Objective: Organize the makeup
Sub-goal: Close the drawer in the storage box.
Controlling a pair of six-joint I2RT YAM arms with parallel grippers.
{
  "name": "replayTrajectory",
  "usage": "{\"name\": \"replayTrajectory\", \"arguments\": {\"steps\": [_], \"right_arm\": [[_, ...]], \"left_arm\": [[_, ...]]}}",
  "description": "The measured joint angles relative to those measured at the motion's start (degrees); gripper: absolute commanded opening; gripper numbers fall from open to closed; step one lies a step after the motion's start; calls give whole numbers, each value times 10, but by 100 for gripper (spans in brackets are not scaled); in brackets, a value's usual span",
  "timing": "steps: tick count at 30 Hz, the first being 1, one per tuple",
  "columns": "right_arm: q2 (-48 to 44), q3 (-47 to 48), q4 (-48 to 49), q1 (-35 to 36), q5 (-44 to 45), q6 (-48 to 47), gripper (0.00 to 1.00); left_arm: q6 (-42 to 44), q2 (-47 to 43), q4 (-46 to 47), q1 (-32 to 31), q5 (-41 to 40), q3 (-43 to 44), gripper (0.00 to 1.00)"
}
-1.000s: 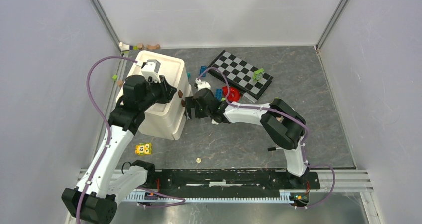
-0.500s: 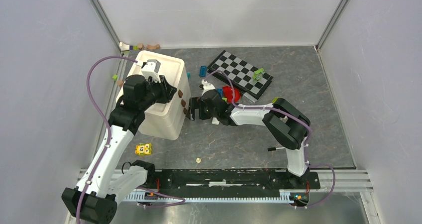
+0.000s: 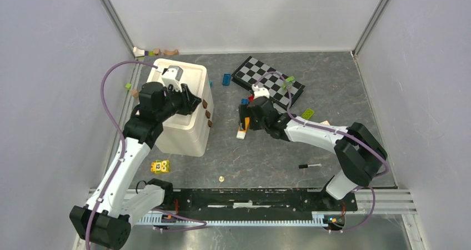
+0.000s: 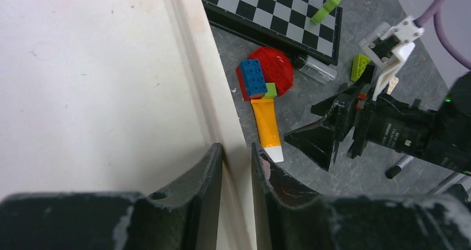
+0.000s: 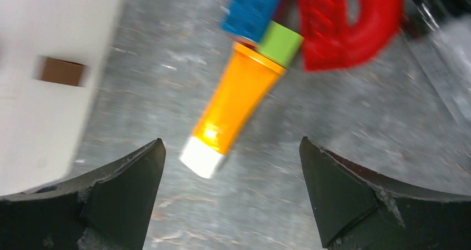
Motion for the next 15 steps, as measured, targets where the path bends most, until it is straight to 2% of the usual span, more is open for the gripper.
{"name": "replayTrajectory", "arguments": {"steps": [7, 15], "right_arm": [[14, -31, -50, -32, -13, 1, 98], [71, 0, -53, -22, -56, 12, 98]], "left_arm": [[0, -7, 0, -4, 2, 0, 47], [0, -37, -14, -12, -2, -9, 52]]}}
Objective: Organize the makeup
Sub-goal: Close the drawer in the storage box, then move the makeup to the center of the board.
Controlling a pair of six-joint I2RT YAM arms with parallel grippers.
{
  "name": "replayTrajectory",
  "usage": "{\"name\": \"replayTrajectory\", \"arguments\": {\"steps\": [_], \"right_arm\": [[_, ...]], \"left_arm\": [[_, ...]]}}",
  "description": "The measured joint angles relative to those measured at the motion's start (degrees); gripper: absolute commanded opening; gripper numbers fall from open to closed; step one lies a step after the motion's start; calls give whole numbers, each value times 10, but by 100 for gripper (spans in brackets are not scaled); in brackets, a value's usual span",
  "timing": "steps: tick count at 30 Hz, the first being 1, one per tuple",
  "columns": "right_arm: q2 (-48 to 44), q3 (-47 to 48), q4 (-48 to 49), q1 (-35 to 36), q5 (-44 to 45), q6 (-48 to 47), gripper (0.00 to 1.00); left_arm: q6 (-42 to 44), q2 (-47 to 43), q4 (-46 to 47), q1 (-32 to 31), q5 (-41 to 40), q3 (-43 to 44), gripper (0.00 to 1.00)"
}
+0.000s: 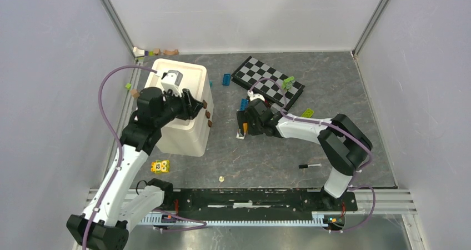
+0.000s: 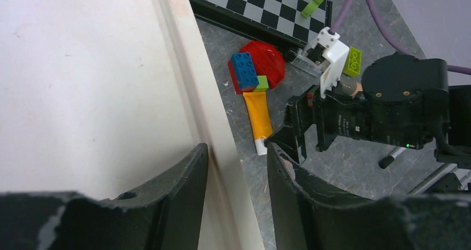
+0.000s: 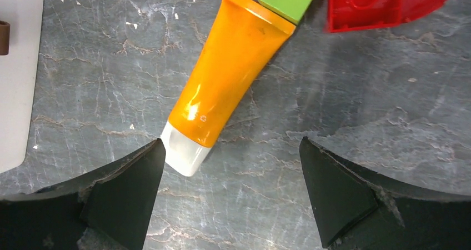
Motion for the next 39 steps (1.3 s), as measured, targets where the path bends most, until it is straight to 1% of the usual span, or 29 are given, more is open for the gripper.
{"name": "replayTrajectory", "arguments": {"steps": [2, 4, 8, 10, 11, 13, 16, 18, 19, 21, 26, 29, 34, 37, 39], "right_arm": [[14, 11, -3, 4, -1, 3, 98], [31, 27, -10, 10, 0, 3, 94], [59, 63, -37, 19, 15, 1, 80], [73, 83, -51, 21, 25, -1, 78], [80, 92, -60, 23, 33, -2, 74], [88, 104, -71, 25, 42, -6, 63], [96, 112, -81, 29, 61, -17, 37], [96, 111, -82, 29, 66, -25, 26], [95, 109, -78, 29, 65, -27, 22], [86, 94, -57, 29, 62, -30, 18], [41, 30, -14, 30, 35, -31, 17], [12, -5, -10, 31, 21, -32, 16], [-24, -44, -14, 31, 2, -39, 19], [-53, -75, -15, 31, -11, -44, 29], [-73, -95, -19, 31, -17, -47, 42]], "left_arm": [[0, -11, -5, -1, -1, -5, 52], [0, -18, -8, -1, -4, -7, 52], [0, -26, -13, -1, -13, -9, 53], [0, -28, -14, -1, -15, -10, 53], [0, -29, -15, -1, -16, -10, 53], [0, -30, -16, -1, -16, -10, 54], [0, -35, -17, -1, -19, -12, 54], [0, -40, -21, -1, -25, -13, 54], [0, -41, -23, -1, -27, -13, 54], [0, -43, -25, -1, -30, -13, 55], [0, -48, -29, -1, -37, -13, 57], [0, -54, -33, -1, -45, -14, 57], [0, -58, -34, -1, -47, -16, 57], [0, -57, -34, -1, -47, -16, 57], [0, -56, -33, -1, -47, -16, 57]]}}
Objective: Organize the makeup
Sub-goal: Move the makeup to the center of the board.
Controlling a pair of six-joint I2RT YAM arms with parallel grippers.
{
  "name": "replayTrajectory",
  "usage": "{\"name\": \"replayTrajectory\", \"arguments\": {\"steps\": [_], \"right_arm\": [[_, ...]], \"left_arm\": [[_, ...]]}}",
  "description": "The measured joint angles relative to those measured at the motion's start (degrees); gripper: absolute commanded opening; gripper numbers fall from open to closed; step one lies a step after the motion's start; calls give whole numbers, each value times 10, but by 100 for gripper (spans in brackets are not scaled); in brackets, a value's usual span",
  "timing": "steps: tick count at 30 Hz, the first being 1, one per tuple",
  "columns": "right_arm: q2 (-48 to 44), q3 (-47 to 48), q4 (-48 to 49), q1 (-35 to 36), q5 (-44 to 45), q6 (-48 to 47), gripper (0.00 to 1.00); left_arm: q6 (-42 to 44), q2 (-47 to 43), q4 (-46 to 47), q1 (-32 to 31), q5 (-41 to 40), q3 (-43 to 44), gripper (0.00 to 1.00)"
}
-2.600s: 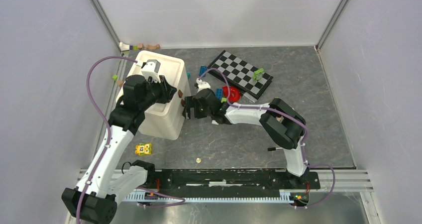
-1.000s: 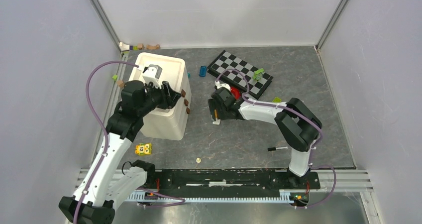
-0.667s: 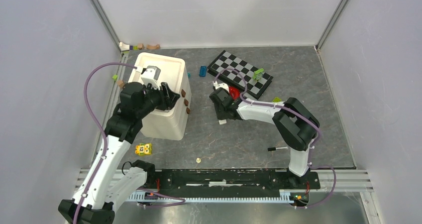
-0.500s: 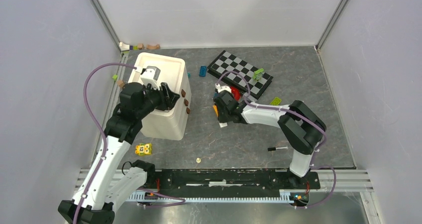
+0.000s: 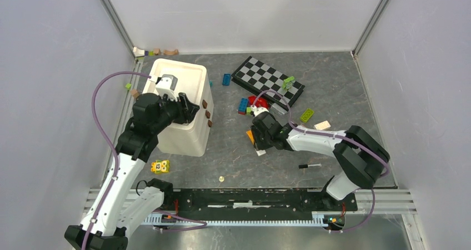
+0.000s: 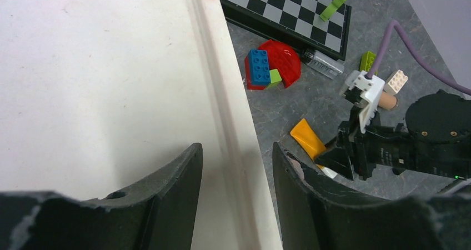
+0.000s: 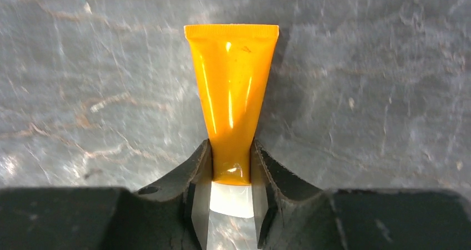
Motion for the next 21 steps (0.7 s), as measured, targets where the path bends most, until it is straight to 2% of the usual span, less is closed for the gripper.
{"name": "replayTrajectory", "arguments": {"steps": [2, 7, 12, 16, 21], "right_arm": [[-26, -26, -4, 0, -6, -5, 53], [-48, -43, -23, 0, -7, -18, 62], [-48, -6, -91, -5, 18, -57, 72], [-49, 53, -149, -40, 42, -120, 75], [-30, 152, -232, -122, 56, -221, 74]], "left_arm": [[0, 1, 2, 0, 0, 0, 57], [0, 1, 2, 0, 0, 0, 57], [0, 1, 2, 0, -1, 0, 58], [0, 2, 2, 0, -4, 0, 58], [0, 2, 2, 0, -9, 0, 58]]}}
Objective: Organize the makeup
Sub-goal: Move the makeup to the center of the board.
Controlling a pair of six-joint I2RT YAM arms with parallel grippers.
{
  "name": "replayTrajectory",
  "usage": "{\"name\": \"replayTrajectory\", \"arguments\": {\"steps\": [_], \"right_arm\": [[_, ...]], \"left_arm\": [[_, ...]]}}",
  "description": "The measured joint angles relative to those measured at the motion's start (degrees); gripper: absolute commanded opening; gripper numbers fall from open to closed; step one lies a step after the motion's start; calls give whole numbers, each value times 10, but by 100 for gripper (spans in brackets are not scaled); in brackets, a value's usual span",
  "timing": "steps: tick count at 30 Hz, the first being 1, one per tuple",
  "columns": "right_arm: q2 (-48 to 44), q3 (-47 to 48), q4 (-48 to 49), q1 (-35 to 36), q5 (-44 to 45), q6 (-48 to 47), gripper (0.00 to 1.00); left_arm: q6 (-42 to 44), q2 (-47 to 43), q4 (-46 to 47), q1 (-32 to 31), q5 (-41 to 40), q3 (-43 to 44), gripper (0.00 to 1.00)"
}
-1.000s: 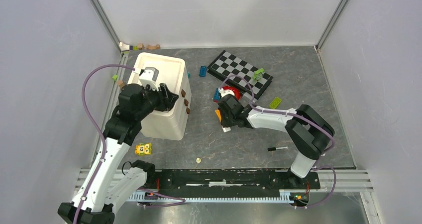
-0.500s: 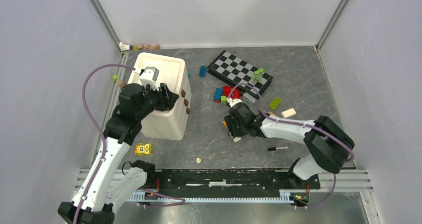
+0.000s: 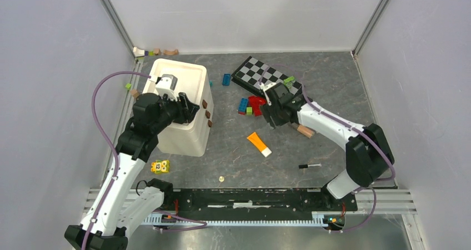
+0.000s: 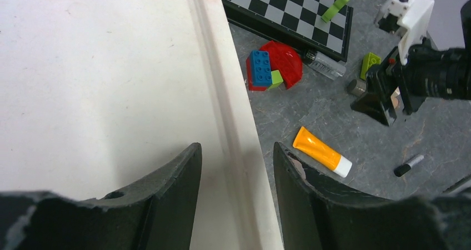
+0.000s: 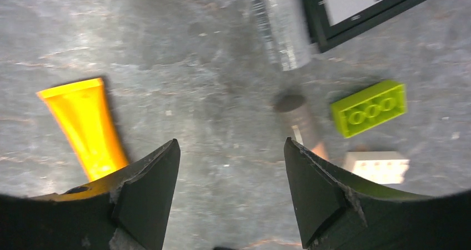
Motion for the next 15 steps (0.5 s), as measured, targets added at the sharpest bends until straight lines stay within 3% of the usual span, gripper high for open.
{"name": "replayTrajectory", "arguments": {"steps": [15], "right_arm": [[114, 78, -86, -144, -89, -196, 69]], "left_arm": [[0, 5, 6, 0, 0, 0, 58]]}}
